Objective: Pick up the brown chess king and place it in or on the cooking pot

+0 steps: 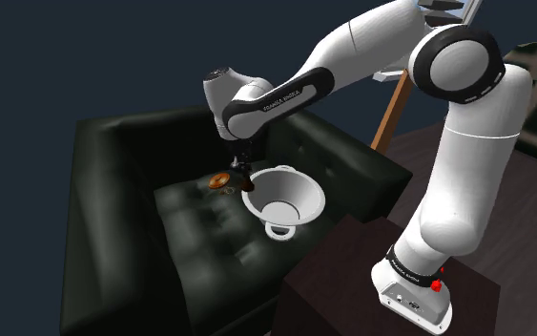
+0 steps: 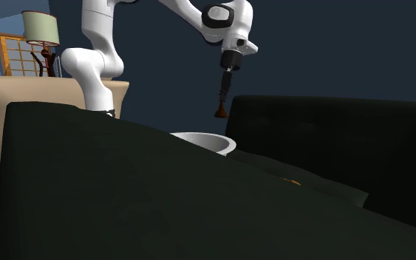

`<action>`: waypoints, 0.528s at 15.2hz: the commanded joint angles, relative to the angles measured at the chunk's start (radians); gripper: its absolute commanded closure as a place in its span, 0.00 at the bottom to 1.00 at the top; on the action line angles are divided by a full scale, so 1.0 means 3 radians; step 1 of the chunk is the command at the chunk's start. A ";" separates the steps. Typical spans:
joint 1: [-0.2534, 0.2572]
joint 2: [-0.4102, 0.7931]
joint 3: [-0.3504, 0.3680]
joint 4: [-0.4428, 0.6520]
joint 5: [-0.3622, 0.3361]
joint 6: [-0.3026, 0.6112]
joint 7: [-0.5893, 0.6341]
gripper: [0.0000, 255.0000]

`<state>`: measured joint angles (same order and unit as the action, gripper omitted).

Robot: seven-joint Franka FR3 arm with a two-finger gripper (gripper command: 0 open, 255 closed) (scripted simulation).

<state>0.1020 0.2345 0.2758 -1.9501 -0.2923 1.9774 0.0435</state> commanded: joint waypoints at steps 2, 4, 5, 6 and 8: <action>-0.0134 -0.0264 -0.0061 -0.0334 0.0035 0.0124 -0.0183 1.00; -0.0220 -0.0430 -0.0115 -0.0534 0.0053 0.0196 -0.0318 1.00; -0.0261 -0.0510 -0.0145 -0.0628 0.0060 0.0229 -0.0387 1.00; -0.0302 -0.0588 -0.0177 -0.0718 0.0065 0.0261 -0.0458 1.00; -0.0382 -0.0737 -0.0247 -0.0888 0.0070 0.0321 -0.0602 1.00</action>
<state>-0.0010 0.0376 0.2114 -2.1883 -0.2730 2.0639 -0.1153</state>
